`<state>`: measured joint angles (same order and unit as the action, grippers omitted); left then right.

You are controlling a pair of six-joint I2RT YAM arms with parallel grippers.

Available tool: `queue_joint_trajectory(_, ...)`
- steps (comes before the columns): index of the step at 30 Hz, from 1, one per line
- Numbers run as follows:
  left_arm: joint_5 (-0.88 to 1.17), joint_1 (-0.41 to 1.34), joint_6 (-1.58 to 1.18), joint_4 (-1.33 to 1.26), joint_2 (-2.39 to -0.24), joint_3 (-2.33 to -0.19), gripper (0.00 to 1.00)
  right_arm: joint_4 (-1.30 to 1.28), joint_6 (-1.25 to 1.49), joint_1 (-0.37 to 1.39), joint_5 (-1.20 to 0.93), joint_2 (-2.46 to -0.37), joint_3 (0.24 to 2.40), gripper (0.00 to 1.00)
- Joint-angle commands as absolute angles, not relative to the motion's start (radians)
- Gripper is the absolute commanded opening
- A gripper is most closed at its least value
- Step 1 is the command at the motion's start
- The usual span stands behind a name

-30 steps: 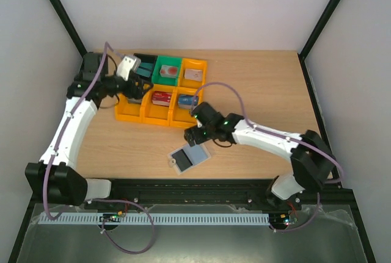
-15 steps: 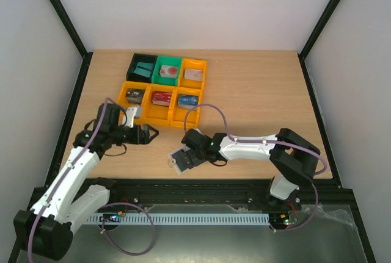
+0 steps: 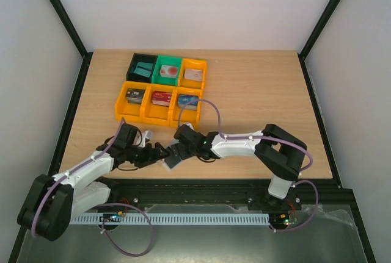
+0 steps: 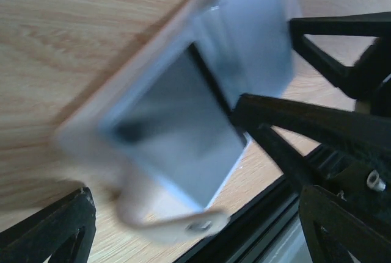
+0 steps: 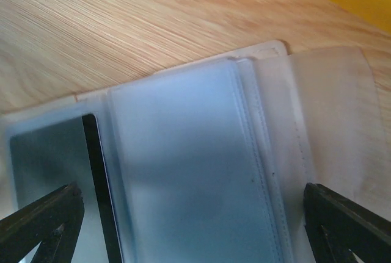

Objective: Take the credit cards out of the card holder

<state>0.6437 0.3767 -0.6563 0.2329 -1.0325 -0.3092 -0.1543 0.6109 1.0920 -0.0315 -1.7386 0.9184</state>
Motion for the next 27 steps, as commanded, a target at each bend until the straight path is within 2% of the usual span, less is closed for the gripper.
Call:
queue_joint_trajectory(1, 0.640, 0.390, -0.753, 0.105, -1.089, -0.257, 0.91, -0.091, 0.665, 1.095, -0.181, -1.835, 0.924, 0.94)
queue_joint_trajectory(5, 0.603, 0.390, -0.775, 0.084, -1.109, -0.236, 0.79, -0.090, 0.658, 1.096, -0.189, -1.823, 0.914, 0.94)
queue_joint_trajectory(7, 0.601, 0.389, -0.780, 0.079, -1.112, -0.232, 0.69, -0.082, 0.657, 1.093, -0.196, -1.806, 0.903, 0.94)
queue_joint_trajectory(14, 0.645, 0.375, -0.778, 0.001, -1.103, -0.221, 0.22, -0.001, 0.662, 1.071, -0.320, -1.761, 0.862, 0.93)
queue_joint_trajectory(17, 0.677, 0.372, -0.781, -0.051, -1.080, -0.215, 0.06, 0.050, 0.659, 1.048, -0.379, -1.723, 0.829, 0.93)
queue_joint_trajectory(19, 0.687, 0.364, -0.779, -0.077, -1.062, -0.214, 0.02, 0.046, 0.627, 1.031, -0.398, -1.678, 0.821, 0.93)
queue_joint_trajectory(27, 0.666, 0.340, -0.765, -0.113, -0.996, -0.208, 0.02, -0.118, 0.408, 0.951, -0.386, -1.460, 0.837, 0.95)
